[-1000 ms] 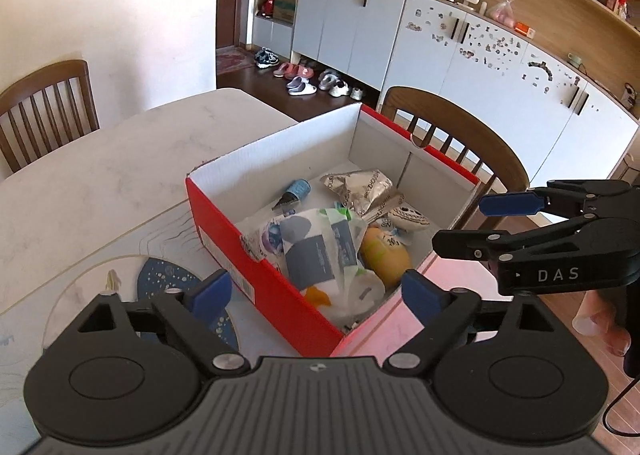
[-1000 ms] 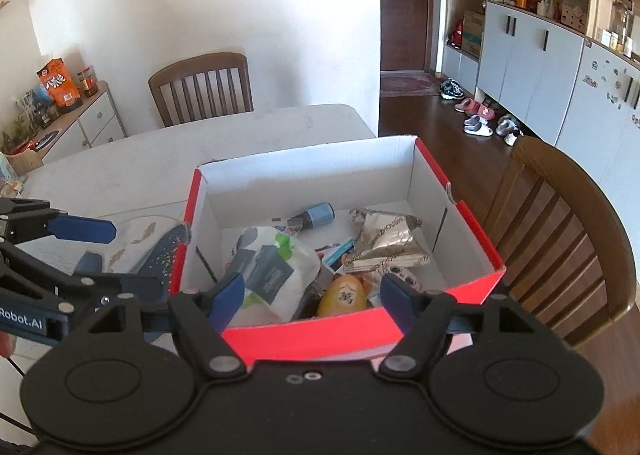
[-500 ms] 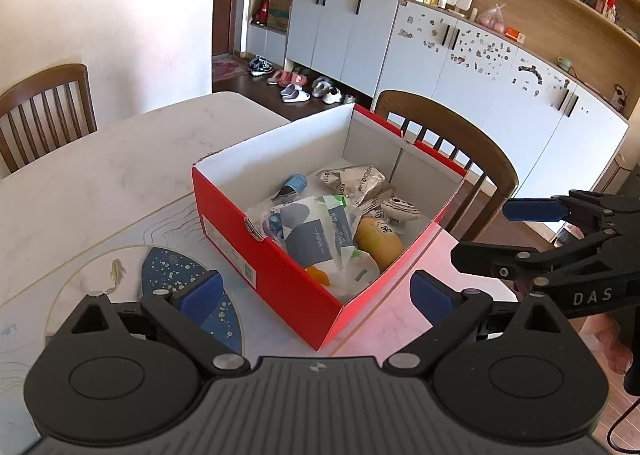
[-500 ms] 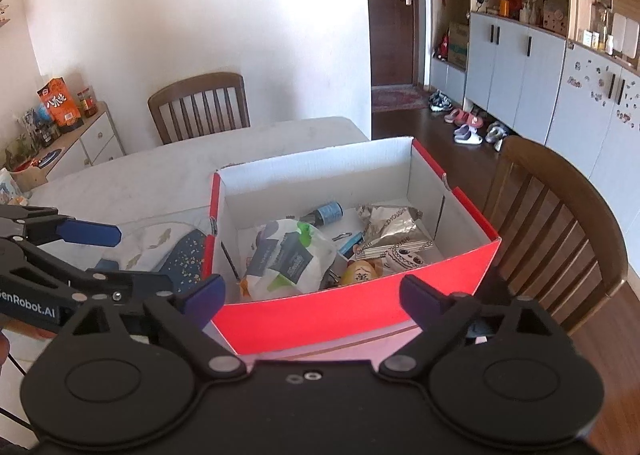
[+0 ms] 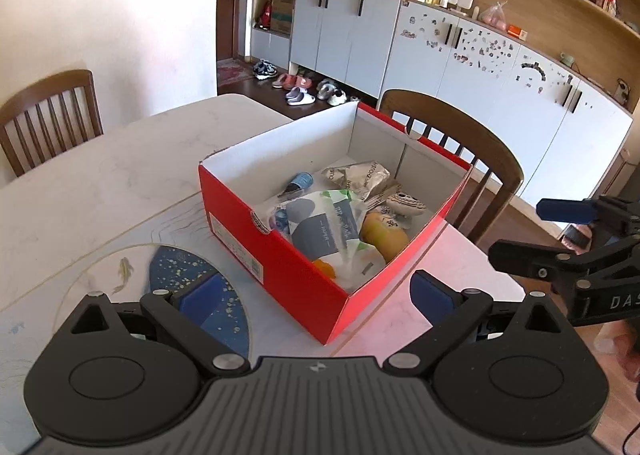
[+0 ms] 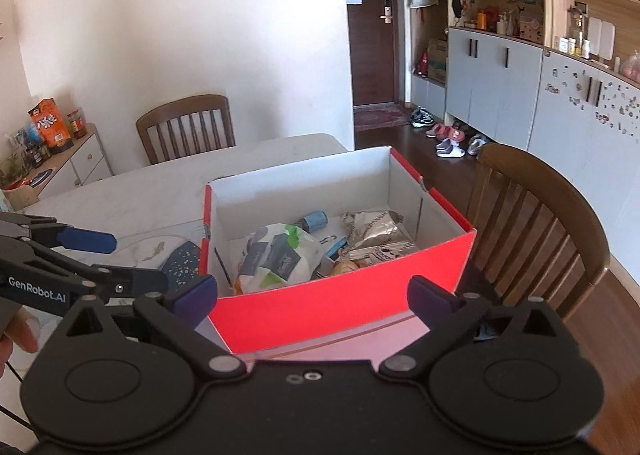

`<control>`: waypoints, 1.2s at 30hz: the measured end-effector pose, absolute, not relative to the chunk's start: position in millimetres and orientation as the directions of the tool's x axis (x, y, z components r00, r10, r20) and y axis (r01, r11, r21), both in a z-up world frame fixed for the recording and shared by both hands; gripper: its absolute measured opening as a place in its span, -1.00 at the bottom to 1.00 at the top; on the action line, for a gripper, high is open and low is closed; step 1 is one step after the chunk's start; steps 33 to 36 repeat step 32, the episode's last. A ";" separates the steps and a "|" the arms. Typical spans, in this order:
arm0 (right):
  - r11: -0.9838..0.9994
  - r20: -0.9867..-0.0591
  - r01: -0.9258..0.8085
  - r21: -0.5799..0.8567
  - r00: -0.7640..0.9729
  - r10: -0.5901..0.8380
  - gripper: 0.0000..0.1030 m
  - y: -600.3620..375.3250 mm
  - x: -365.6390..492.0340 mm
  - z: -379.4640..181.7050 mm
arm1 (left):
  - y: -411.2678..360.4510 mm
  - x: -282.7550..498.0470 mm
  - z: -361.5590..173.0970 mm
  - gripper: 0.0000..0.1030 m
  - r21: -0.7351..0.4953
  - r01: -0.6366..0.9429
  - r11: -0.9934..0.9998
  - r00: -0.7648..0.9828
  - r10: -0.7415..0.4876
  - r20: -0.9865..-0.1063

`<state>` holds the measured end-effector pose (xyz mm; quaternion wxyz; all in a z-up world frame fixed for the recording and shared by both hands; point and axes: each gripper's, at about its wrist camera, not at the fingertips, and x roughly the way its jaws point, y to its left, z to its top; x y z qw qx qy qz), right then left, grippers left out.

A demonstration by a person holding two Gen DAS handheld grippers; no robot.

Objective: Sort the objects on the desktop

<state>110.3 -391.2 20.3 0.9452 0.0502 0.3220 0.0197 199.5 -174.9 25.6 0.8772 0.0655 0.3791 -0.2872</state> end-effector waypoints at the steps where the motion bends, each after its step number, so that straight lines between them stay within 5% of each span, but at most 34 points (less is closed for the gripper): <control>1: 0.995 -0.607 -0.001 0.104 0.792 0.064 0.98 -390.9 109.9 20.1 | -175.0 198.8 25.4 0.95 -0.103 0.553 0.827 0.548 -0.454 -0.703; 15: 0.994 -0.609 0.001 0.111 0.790 0.068 0.98 -392.1 107.2 18.6 | -185.4 187.8 21.9 0.95 -0.008 0.568 0.823 0.573 -0.402 -0.714; 36: 0.997 -0.634 0.018 0.080 0.773 0.036 0.98 -387.2 104.1 15.9 | -180.3 180.9 19.9 0.95 -0.019 0.564 0.826 0.568 -0.405 -0.716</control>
